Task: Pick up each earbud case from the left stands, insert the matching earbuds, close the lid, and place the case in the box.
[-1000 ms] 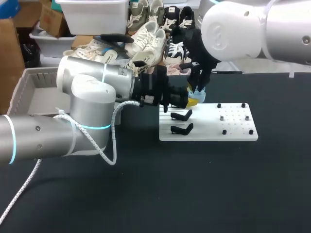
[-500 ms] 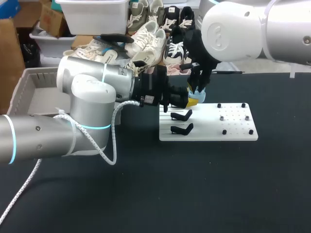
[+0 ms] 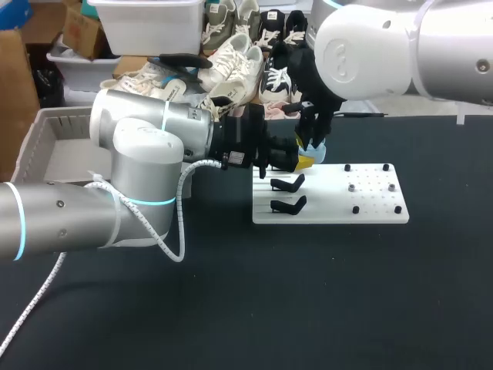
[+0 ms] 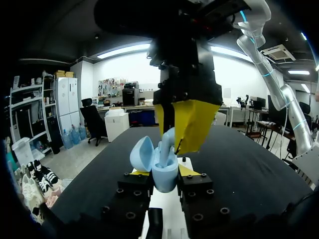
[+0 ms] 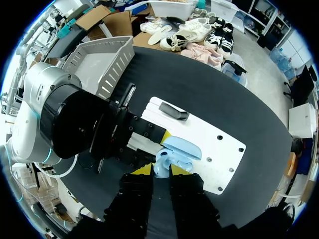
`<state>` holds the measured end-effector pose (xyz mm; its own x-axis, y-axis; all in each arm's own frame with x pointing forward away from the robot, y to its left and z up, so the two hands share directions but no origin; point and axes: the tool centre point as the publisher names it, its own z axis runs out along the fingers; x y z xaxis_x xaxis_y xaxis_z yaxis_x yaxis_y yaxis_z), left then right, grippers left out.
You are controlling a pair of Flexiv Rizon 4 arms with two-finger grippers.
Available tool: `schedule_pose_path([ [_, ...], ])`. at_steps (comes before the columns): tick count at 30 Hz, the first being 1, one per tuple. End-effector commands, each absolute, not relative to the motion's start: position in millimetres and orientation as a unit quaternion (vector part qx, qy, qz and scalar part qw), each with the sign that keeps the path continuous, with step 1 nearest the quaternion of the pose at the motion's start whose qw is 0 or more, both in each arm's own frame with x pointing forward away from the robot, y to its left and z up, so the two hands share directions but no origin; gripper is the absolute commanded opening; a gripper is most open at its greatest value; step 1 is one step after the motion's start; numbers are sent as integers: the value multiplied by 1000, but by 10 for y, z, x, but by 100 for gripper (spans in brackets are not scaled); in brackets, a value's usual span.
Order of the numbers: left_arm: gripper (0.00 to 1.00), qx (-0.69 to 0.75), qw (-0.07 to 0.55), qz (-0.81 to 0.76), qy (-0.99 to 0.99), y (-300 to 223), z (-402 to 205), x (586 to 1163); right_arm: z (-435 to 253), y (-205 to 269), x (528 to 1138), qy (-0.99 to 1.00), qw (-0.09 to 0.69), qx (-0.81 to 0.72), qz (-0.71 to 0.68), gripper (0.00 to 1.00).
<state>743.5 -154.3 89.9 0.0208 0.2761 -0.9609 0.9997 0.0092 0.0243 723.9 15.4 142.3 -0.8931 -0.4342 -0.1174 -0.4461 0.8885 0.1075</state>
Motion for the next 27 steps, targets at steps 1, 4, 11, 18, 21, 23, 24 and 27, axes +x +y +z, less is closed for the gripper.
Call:
schedule_pose_path([
  [1,0,566,436,-416,562,-1544,897,7428,1419,166,7234,971,44,-228,64,0],
  [4,0,566,436,-416,562,-1544,897,7428,1412,173,7239,970,43,-229,65,0],
  [11,0,566,436,-416,562,-1544,897,7428,1398,174,7256,968,42,-238,62,0],
  [18,0,566,436,-416,562,-1544,897,7428,1386,128,7274,966,42,-249,53,0],
  [21,0,566,436,-416,562,-1544,897,7428,1388,119,7279,966,43,-251,51,0],
  [23,0,566,436,-416,562,-1544,897,7428,1383,114,7282,965,42,-252,51,0],
  [24,0,566,436,-416,562,-1544,897,7428,1380,114,7282,965,41,-253,51,0],
  [27,0,566,436,-416,562,-1544,897,7428,1374,114,7282,965,40,-254,50,0],
])
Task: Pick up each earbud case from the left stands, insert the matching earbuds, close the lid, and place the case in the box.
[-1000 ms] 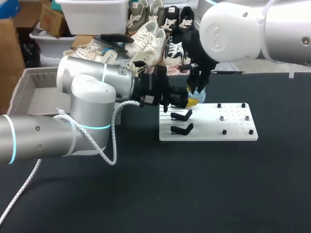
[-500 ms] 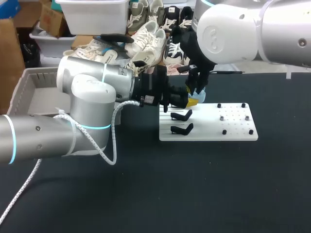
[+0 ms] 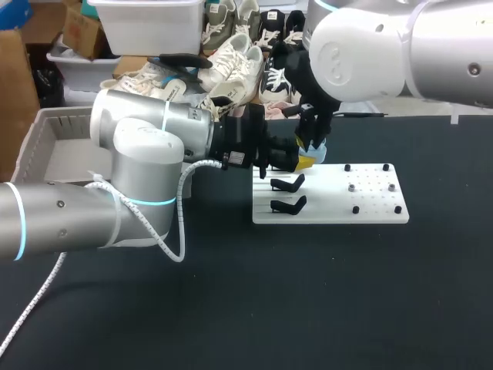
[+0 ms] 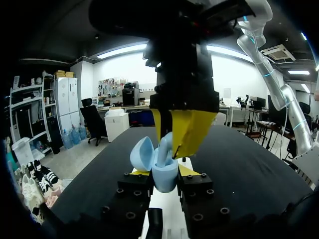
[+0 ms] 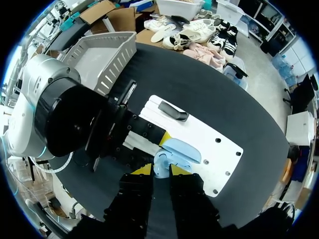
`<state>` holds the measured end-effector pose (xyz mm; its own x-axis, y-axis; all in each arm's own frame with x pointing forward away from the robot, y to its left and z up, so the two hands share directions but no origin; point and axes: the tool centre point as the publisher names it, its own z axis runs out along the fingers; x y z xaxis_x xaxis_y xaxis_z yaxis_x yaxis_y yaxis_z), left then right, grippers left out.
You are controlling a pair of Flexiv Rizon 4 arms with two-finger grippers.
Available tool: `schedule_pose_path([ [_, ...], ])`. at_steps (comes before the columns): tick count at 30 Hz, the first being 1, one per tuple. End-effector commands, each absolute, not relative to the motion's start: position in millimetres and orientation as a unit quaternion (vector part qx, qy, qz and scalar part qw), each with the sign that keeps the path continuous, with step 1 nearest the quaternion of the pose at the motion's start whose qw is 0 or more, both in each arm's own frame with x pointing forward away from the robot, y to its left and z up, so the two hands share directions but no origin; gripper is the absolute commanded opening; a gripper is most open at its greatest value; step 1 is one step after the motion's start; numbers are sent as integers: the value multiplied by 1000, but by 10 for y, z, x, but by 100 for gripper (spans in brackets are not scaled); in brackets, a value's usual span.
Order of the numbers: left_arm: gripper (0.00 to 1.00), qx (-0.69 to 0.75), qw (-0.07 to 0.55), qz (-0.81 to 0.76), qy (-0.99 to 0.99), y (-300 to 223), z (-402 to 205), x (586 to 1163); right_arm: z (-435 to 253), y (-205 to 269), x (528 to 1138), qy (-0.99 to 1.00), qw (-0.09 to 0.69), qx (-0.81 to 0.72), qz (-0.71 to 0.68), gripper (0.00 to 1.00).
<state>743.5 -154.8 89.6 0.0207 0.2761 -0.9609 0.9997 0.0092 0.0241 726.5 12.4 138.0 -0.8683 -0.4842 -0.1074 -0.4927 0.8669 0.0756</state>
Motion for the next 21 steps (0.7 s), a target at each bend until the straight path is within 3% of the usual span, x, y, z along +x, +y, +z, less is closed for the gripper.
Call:
schedule_pose_path([
  [1,0,566,436,-416,562,-1544,897,7428,1371,113,7282,965,40,-255,50,0],
  [21,0,566,436,-416,562,-1544,897,7428,1338,128,7308,965,35,-256,49,0],
])
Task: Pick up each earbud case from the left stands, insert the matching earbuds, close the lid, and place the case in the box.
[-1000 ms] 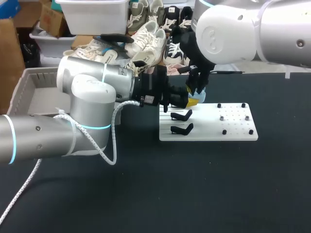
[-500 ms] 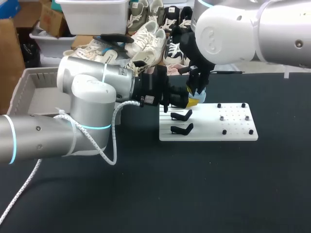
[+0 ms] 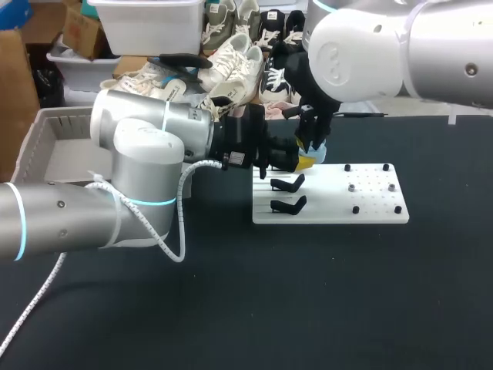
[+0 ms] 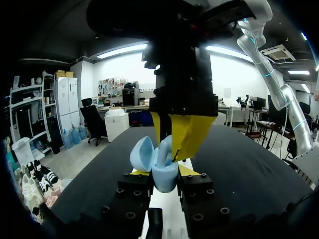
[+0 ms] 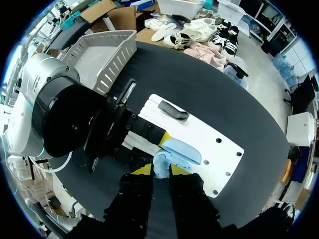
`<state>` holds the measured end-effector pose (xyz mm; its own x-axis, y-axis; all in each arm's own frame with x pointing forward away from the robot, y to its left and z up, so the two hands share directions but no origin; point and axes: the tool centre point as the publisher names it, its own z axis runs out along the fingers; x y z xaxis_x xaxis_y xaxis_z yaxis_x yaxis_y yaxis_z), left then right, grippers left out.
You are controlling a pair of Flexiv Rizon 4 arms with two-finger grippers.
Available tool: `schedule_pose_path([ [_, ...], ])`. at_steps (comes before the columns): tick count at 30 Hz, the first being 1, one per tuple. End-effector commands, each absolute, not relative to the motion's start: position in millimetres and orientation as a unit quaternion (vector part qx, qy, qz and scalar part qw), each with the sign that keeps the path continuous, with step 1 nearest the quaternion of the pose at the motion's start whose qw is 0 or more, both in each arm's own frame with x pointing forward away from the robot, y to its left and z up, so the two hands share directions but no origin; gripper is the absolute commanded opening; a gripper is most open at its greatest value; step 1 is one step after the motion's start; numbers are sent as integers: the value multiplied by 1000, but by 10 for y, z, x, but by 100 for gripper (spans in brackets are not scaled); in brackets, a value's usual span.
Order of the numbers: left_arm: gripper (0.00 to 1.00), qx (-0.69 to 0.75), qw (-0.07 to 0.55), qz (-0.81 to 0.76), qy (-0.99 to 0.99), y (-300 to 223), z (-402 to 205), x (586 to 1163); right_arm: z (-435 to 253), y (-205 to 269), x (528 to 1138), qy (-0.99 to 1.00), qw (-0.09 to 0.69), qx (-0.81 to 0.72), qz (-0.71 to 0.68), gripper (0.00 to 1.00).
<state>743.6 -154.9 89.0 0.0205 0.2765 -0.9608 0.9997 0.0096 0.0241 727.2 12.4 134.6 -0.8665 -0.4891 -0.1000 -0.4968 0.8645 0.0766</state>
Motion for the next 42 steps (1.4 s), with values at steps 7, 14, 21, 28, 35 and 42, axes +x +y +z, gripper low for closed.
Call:
schedule_pose_path([
  [7,0,566,436,-416,562,-1544,897,7428,1341,134,7319,965,37,-255,49,11],
  [14,0,566,436,-416,562,-1544,897,7428,1341,137,7320,965,37,-254,49,20],
  [21,0,566,436,-416,562,-1544,897,7428,1350,138,7316,966,38,-253,48,23],
  [28,0,566,436,-416,562,-1544,897,7428,1352,141,7306,966,36,-252,46,26],
  [35,0,566,436,-416,562,-1544,897,7428,1462,138,7257,965,43,-255,47,25],
  [42,0,566,436,-416,562,-1544,897,7428,1678,63,7369,968,78,-234,52,29],
])
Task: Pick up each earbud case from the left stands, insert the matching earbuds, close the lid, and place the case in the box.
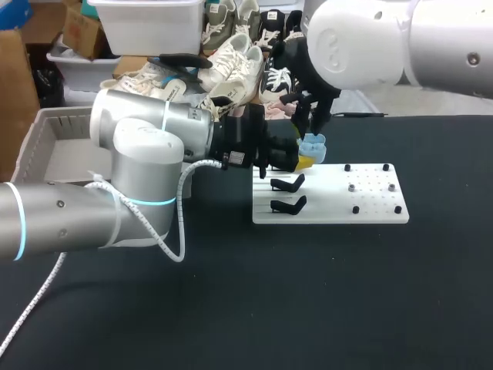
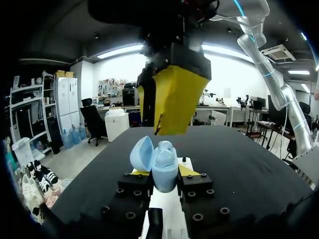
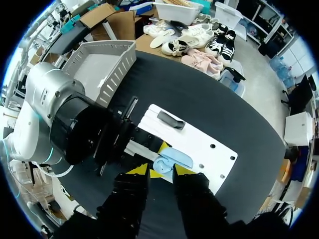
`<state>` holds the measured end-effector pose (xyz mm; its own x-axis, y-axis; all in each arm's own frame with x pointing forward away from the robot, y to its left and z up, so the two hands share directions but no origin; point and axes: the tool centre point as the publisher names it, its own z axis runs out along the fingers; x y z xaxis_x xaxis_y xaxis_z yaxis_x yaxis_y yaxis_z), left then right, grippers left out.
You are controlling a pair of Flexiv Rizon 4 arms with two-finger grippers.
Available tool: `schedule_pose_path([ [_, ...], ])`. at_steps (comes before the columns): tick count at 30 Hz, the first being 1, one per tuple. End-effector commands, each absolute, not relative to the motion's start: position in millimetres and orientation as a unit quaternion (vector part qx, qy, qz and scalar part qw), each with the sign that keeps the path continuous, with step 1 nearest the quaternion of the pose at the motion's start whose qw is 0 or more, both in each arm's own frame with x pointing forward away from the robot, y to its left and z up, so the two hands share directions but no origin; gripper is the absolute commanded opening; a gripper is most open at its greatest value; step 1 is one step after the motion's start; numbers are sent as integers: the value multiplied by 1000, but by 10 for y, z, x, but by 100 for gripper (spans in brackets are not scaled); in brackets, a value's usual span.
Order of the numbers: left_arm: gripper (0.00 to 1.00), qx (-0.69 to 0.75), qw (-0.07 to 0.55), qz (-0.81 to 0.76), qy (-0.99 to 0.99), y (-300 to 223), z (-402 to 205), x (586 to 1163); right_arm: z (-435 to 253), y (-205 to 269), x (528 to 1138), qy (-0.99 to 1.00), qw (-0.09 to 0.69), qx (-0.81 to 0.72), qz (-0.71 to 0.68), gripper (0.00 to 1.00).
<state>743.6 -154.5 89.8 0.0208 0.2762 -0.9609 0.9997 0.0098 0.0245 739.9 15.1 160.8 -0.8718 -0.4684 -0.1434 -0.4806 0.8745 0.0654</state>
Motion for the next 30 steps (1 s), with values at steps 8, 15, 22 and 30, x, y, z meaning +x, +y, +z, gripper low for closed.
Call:
schedule_pose_path([
  [8,0,566,436,-416,562,-1544,897,7428,1693,-59,7710,977,95,-178,60,30],
  [15,0,566,436,-416,562,-1544,897,7428,1508,-61,7910,983,76,-154,58,30],
  [22,0,566,436,-416,562,-1544,897,7428,1318,-72,7916,986,56,-149,53,30],
  [30,0,566,436,-416,562,-1544,897,7428,1281,-104,7784,987,51,-147,51,29],
])
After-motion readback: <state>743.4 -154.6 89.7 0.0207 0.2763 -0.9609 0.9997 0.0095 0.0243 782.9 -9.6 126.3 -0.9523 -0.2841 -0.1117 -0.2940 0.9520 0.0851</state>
